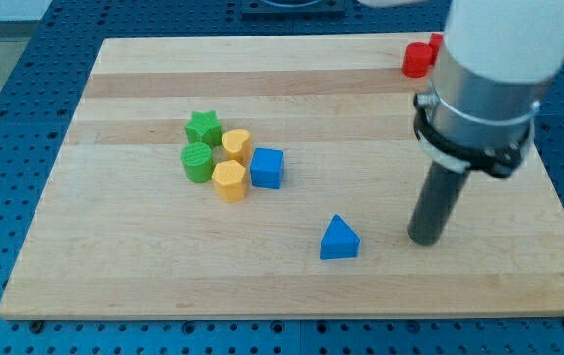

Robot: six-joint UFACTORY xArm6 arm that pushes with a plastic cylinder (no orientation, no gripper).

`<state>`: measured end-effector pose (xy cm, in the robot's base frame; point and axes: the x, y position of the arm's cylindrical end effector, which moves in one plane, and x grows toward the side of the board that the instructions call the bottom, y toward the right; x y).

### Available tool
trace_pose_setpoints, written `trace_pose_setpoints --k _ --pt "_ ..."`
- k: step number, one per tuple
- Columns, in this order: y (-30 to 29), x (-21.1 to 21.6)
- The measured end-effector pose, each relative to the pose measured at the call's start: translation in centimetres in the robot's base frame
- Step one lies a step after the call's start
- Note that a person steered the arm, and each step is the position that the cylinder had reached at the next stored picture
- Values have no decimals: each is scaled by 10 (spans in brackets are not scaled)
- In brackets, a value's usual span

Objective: Move the blue triangle above the blue cube

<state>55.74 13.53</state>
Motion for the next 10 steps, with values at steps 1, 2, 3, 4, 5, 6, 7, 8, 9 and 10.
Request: trace_pose_setpoints --k 1,2,3,4,5,6,7,8,9,10 --pt "-13 38" --pt "-51 61" --pt "-86 60" --pt "-95 49" --pt "-96 28" --pt "-96 10" --pt "-96 5" --pt "-96 5" --pt "-94 9" --pt "-89 8"
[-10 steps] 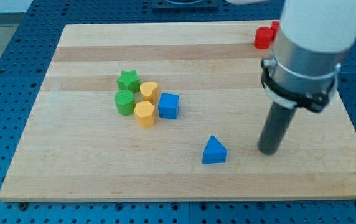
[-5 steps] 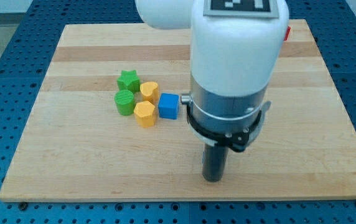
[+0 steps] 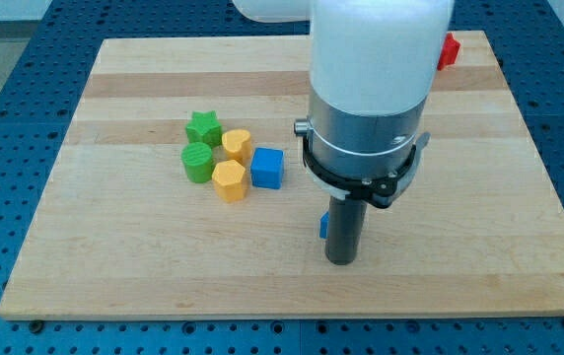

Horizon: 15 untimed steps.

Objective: Move the blue triangle above the blue cube

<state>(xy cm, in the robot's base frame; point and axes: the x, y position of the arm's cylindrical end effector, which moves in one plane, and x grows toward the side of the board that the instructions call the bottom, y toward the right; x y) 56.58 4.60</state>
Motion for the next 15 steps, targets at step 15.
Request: trace_pose_setpoints --k 15 --pt "8 -146"
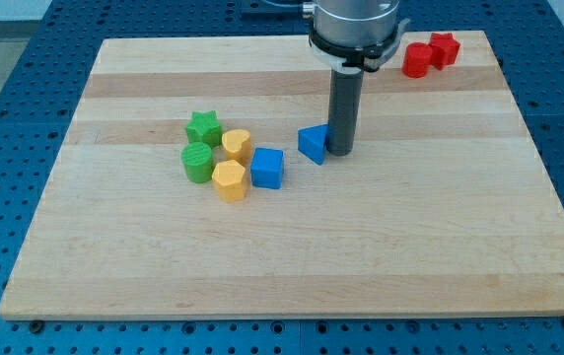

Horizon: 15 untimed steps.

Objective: Move the blue triangle above the blue cube

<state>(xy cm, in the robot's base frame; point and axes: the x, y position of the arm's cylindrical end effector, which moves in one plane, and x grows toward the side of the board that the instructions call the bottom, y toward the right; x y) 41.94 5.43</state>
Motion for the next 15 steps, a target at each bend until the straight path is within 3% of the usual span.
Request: trace_pose_setpoints --k 15 --pt "-37 -5"
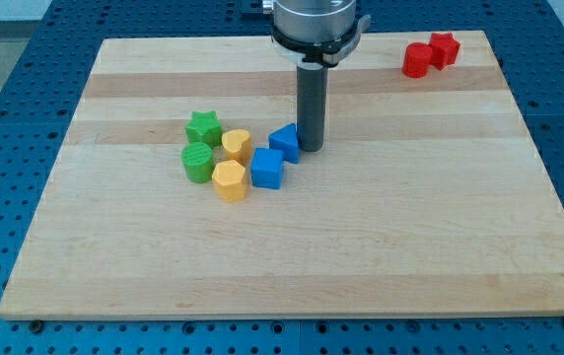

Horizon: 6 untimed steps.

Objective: Move the blue triangle above the blue cube

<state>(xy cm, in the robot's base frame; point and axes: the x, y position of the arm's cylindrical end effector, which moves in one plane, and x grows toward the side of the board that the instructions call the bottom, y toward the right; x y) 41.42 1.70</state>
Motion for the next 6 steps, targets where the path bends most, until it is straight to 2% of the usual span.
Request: trace_pose_setpoints --k 4,6 --pt "4 1" --pt "4 -15"
